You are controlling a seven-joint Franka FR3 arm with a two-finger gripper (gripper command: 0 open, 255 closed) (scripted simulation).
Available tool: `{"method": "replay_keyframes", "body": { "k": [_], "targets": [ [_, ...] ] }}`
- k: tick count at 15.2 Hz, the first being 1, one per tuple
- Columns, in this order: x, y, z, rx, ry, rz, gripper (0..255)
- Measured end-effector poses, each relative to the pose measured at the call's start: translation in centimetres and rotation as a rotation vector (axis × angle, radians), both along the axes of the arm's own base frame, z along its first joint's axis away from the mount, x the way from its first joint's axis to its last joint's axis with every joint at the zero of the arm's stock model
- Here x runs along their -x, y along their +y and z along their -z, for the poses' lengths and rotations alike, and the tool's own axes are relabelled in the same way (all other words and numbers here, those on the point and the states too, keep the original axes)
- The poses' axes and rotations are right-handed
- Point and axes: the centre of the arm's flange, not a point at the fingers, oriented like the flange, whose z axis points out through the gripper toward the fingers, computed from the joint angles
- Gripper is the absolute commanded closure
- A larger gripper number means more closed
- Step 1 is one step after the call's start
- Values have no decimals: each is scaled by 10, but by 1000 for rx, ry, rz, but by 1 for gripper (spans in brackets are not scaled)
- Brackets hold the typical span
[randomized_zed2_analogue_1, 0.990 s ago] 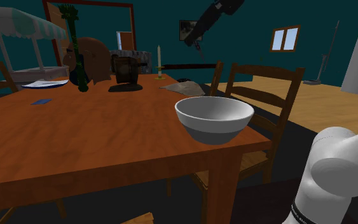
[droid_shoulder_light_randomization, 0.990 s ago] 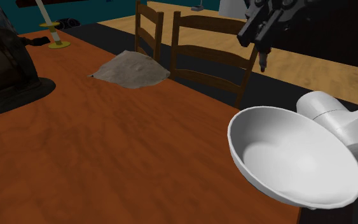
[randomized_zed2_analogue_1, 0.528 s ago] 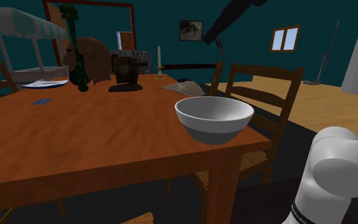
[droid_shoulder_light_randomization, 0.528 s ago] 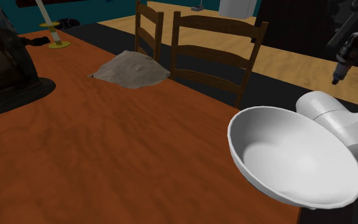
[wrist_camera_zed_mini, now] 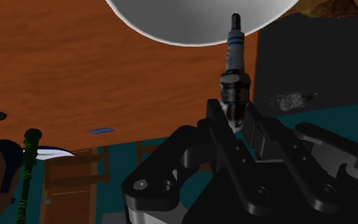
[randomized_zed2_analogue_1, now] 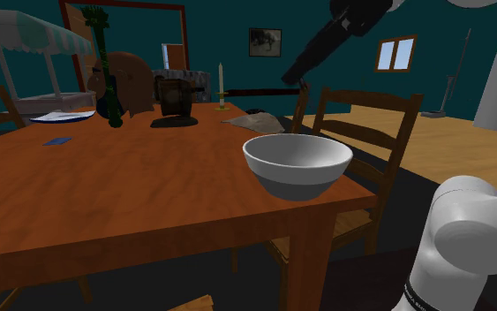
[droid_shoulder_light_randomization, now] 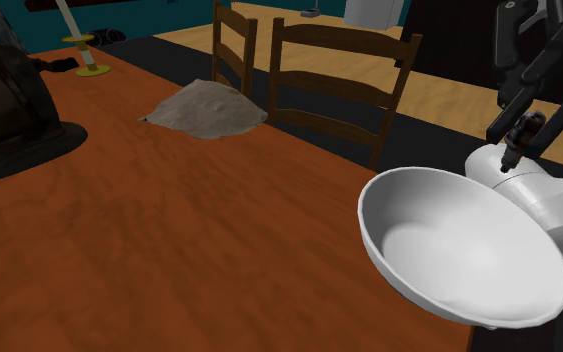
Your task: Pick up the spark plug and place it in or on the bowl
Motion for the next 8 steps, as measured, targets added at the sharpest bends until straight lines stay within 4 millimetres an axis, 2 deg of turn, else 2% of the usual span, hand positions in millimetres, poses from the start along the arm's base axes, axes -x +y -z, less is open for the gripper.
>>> {"method": "replay_keyframes", "body": {
  "k": [8],
  "targets": [
    [0,-3,43,0,0,0,255]
  ]
}}
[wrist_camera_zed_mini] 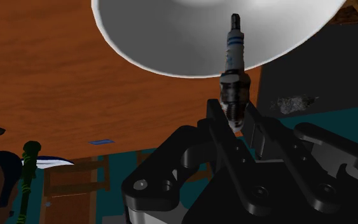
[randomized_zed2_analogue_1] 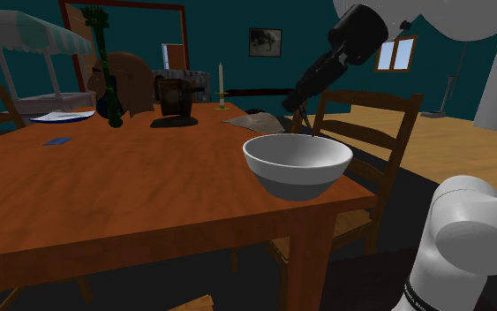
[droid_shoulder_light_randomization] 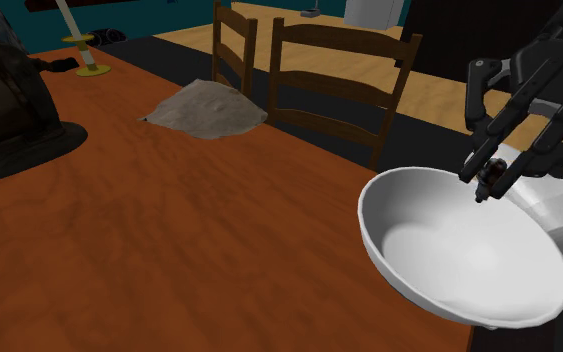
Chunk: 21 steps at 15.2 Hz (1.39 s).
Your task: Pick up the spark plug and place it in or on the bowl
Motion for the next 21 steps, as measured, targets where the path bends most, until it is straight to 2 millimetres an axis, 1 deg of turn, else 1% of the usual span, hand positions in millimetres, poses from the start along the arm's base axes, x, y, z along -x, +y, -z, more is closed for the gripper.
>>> {"method": "replay_keyframes", "body": {
  "k": [3,8,9,15,17,19,21],
  "targets": [
    [0,0,10,0,0,0,255],
    [0,1,12,0,0,0,255],
    [0,1,12,0,0,0,0],
    [0,1,12,0,0,0,0],
    [2,-9,0,-1,0,0,0],
    [5,-26,-16,-2,-1,0,0],
    [6,-31,-22,-1,-1,0,0]
  ]
}}
